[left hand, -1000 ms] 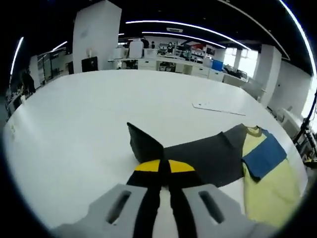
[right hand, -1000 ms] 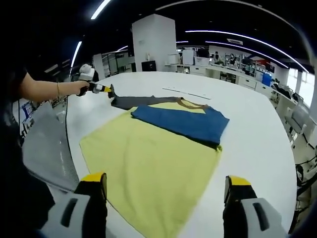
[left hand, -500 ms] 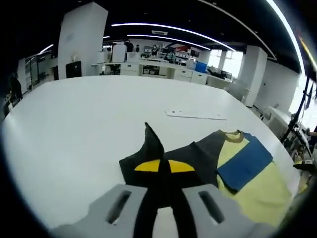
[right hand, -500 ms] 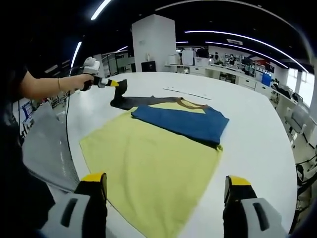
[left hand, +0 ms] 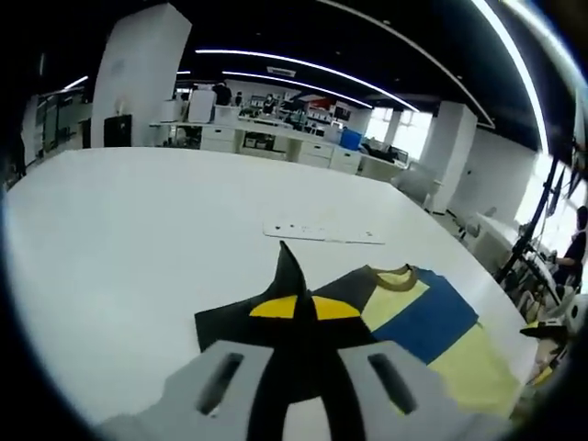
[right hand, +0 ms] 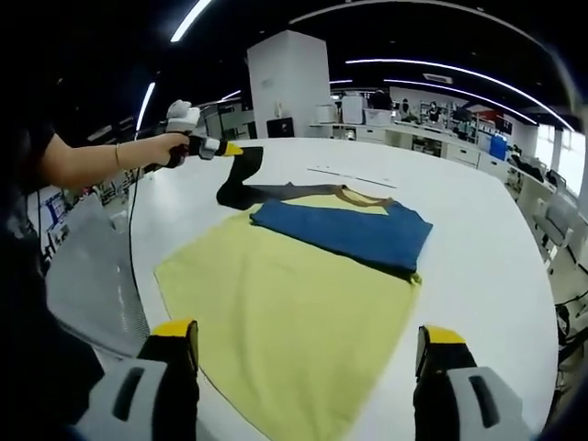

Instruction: Fold the garment on the visible template until the final outline fits inside the template.

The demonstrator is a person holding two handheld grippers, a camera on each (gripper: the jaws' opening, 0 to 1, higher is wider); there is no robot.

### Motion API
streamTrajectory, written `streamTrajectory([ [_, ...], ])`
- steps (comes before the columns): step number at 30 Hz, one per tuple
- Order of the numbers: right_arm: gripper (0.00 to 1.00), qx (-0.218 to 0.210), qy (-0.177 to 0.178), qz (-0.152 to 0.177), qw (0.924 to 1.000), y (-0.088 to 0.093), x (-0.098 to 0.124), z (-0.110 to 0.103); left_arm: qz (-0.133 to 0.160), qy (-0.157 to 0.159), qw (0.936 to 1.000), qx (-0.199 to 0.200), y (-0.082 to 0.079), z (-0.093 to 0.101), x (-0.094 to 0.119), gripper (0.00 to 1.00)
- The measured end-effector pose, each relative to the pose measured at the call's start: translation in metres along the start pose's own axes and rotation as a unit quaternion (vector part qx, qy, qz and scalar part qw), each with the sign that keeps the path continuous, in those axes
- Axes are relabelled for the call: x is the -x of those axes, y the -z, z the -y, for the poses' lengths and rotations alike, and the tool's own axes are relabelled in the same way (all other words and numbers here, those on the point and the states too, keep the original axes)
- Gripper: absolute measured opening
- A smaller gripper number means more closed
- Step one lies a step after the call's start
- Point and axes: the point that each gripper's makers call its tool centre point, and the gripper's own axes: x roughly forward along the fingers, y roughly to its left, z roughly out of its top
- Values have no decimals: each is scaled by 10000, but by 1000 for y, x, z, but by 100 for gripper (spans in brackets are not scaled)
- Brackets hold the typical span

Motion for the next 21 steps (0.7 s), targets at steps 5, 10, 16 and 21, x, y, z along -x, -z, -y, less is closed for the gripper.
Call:
streamTrajectory([
  [5,100,-15,-51,64,10000,-4,-1,-2,-34,130,9999,-10,0,17,-6,1],
  [10,100,0,-83,71,9999,-6,-3,-3,-40,298,9995,73,-2,37,-13,1],
  [16,100,-3,-36,76,10000,-6,-2,-1,-54,416,9991,91,-5,55,-23,1],
  [21,100,4,-38,41,10000,-4,-1,-1,-115,494,9985,214,-4,71,-30,1],
])
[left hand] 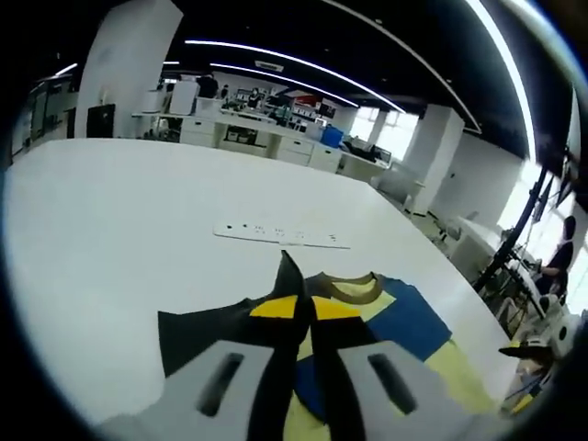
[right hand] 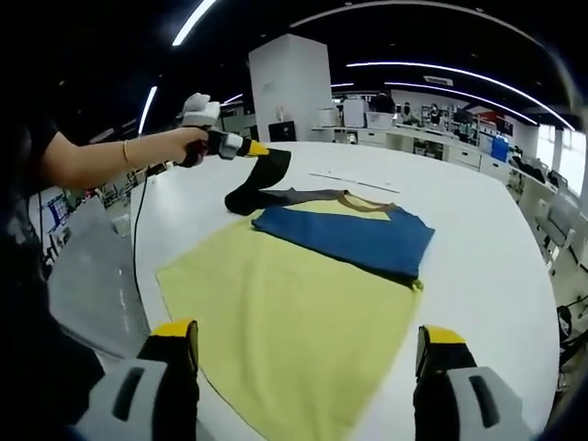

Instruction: Fold the garment on the visible template until the final outline fits inside the template.

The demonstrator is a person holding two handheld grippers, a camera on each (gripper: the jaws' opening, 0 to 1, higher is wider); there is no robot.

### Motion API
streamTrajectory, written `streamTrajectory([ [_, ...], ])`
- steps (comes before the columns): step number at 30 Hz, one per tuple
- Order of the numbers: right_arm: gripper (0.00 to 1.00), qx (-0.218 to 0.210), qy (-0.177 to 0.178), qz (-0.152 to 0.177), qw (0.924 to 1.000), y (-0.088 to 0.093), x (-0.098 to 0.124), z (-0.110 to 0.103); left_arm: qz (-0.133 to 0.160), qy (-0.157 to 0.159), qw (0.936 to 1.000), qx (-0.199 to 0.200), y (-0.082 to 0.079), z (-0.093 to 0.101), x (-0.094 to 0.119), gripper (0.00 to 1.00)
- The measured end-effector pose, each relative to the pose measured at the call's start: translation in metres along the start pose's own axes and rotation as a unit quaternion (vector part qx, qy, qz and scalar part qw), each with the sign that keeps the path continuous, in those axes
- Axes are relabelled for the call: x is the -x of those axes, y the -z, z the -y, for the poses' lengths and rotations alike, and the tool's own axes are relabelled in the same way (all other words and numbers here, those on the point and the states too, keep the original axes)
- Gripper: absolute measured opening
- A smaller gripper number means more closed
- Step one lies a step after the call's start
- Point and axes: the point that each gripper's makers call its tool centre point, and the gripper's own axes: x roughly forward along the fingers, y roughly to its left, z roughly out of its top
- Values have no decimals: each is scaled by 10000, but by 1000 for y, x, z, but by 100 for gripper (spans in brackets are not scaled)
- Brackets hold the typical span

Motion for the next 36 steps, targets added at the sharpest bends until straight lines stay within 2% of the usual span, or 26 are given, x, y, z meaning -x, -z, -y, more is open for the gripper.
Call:
streamTrajectory([
  [8,100,-25,-8,-15,10000,3,2,-2,89,262,9996,-24,-7,31,-13,1],
  [13,100,-86,12,-51,9999,8,3,0,66,338,9993,155,-6,46,-21,1],
  [18,100,-113,-2,-106,9999,13,3,-1,176,436,9983,332,-11,62,-28,1],
  [24,100,-109,-10,-90,9999,12,2,-1,144,633,9971,408,-10,84,-40,1],
  [29,98,-139,155,20,9998,10,5,7,67,758,9966,313,-6,99,-48,1],
  [36,97,-147,269,-3,9995,13,8,13,32,961,9948,336,-6,124,-57,1],
])
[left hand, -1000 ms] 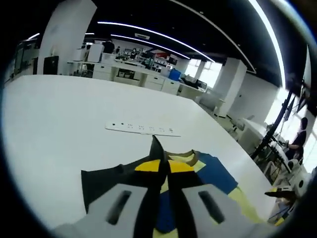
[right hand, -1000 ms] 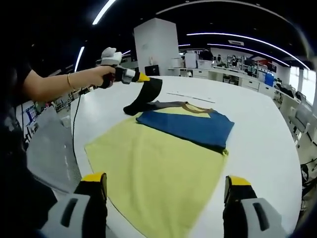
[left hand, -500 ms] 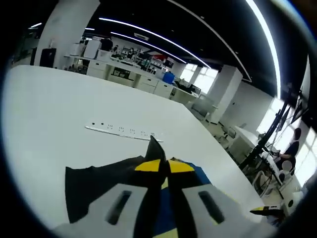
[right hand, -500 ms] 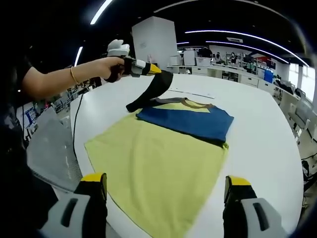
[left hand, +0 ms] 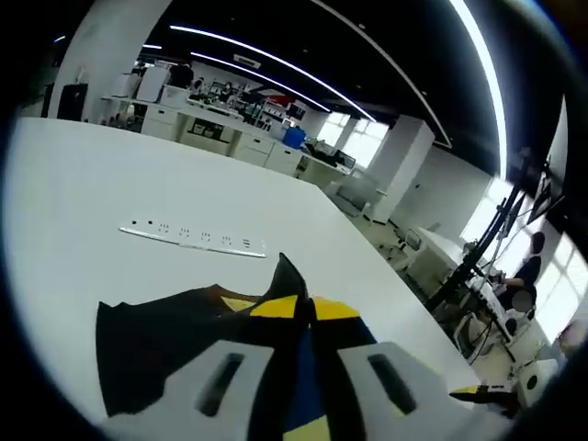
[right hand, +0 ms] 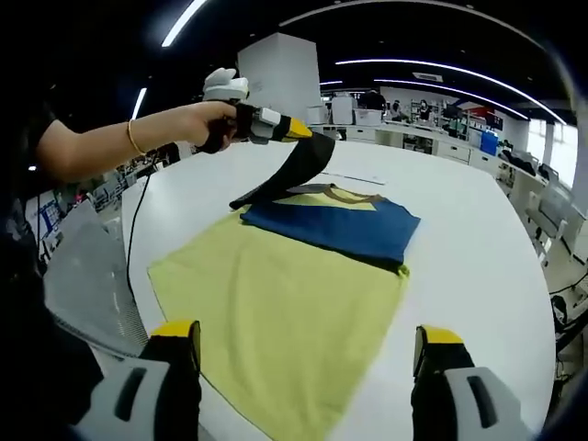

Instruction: Fold the garment on the visible template until the final outline fits inside the template.

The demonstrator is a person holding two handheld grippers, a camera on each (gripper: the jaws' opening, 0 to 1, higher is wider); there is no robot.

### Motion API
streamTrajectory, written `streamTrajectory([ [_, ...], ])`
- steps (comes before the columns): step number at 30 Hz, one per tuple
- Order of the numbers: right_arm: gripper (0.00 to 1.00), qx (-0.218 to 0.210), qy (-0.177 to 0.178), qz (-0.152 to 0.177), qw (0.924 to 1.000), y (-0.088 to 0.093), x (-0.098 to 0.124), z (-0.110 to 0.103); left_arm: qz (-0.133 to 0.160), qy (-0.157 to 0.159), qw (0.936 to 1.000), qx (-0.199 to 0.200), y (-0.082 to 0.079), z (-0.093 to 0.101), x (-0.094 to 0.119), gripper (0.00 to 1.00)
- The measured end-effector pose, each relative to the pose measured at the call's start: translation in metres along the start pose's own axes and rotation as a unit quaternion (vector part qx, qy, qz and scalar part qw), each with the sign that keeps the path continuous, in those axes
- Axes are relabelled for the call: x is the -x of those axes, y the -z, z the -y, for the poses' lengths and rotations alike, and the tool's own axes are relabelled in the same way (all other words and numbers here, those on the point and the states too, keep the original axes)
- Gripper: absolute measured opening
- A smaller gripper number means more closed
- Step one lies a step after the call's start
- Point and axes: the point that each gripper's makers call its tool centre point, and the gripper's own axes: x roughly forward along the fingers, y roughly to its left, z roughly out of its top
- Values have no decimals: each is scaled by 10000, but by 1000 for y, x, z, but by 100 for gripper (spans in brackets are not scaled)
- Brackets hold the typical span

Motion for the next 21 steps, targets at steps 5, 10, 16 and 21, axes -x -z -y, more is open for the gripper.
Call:
streamTrajectory([
  [5,97,-22,-46,-13,10000,2,-1,-2,7,139,9999,-27,0,17,-7,1],
  [10,97,-51,-44,-25,10000,4,-1,-1,-78,278,9995,-134,6,32,-14,1],
  [16,97,-65,-31,-82,9999,8,-1,1,-226,425,9986,-239,19,49,-22,1],
  [21,97,-70,-36,-98,9999,9,0,2,-278,550,9977,-277,24,61,-27,1],
])
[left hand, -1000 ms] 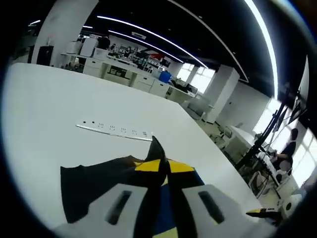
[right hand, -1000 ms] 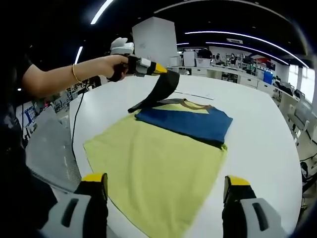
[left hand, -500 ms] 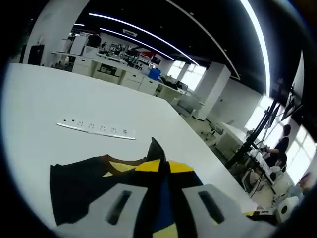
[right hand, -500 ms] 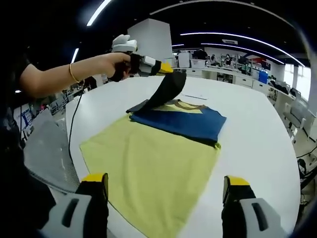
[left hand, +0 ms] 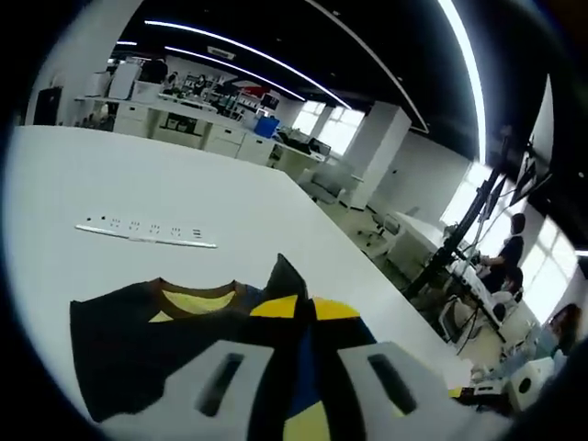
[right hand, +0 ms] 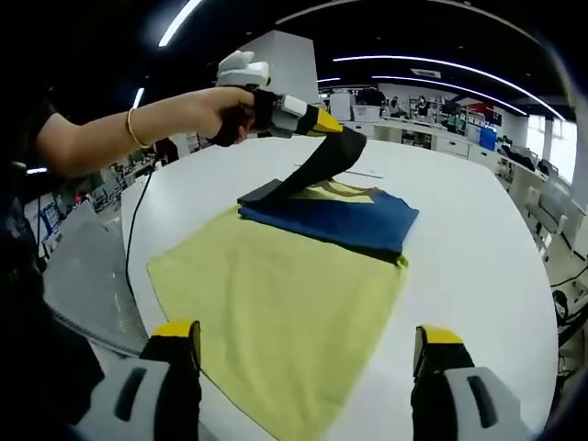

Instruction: Fold the garment on the visible template until the final outline fits inside the template.

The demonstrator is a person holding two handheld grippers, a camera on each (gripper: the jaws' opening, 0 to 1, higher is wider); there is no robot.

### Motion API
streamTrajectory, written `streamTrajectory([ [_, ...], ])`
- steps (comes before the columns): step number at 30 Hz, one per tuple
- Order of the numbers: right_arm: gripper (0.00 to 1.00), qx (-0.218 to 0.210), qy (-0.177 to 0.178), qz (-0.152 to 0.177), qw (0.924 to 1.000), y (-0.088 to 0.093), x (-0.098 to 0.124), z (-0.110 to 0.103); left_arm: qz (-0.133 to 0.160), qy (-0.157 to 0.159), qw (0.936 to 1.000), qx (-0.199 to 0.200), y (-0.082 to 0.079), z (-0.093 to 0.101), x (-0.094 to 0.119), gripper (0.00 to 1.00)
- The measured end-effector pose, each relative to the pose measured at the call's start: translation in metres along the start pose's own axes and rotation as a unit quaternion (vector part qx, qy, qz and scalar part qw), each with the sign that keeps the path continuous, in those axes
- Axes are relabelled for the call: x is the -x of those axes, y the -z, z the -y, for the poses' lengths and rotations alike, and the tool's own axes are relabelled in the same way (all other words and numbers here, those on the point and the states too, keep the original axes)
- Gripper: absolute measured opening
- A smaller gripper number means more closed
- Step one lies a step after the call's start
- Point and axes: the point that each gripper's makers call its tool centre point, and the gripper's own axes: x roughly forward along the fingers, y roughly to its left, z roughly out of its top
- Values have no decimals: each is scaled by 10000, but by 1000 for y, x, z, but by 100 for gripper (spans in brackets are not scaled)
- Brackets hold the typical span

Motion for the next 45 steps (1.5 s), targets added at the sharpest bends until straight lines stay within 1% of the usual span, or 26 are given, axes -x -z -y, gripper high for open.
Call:
streamTrajectory([
  [7,97,-40,2,-33,10000,4,0,2,-58,149,9998,-126,6,13,-9,1],
  [11,97,-20,0,-85,10000,6,-1,2,-128,292,9993,-168,16,24,-14,1],
  [16,97,-60,-10,-77,10000,7,-2,4,-232,374,9989,-186,27,31,-21,1],
  [22,97,-114,-4,-114,9999,11,-2,6,-379,497,9979,-179,46,39,-27,1],
  [25,97,-138,17,-121,9998,12,-2,8,-538,535,9967,-281,59,43,-29,1],
  [26,97,-141,20,-120,9998,12,-2,8,-576,538,9963,-333,65,44,-30,1],
  [29,97,-165,22,-115,9998,13,-2,9,-636,553,9960,-294,76,44,-32,1],
  [32,97,-177,33,-104,9998,13,-1,9,-771,522,9952,-310,88,44,-35,1],
  [34,97,-183,34,-104,9998,14,-1,10,-830,553,9946,-282,96,45,-37,1],
  [36,97,-188,40,-109,9998,14,-1,10,-988,567,9934,-97,106,45,-39,1],
  [38,97,-191,41,-112,9997,14,-1,11,-988,586,9934,-73,111,46,-41,1],
  [40,97,-190,42,-113,9997,14,-1,11,-1059,655,9922,41,117,50,-41,2],
  [41,97,-192,38,-96,9998,14,-1,11,-1109,746,9910,103,121,54,-40,2],
  [42,97,-198,33,-89,9998,14,-1,10,-1148,789,9902,114,124,57,-39,1],
  [43,97,-197,29,-90,9998,14,-1,10,-1170,938,9886,100,127,64,-39,0],
  [44,97,-189,27,-96,9998,14,-1,10,-1208,1015,9874,80,129,67,-38,0],
  [45,97,-179,25,-101,9998,14,-1,11,-1258,1033,9867,15,133,70,-38,0],
])
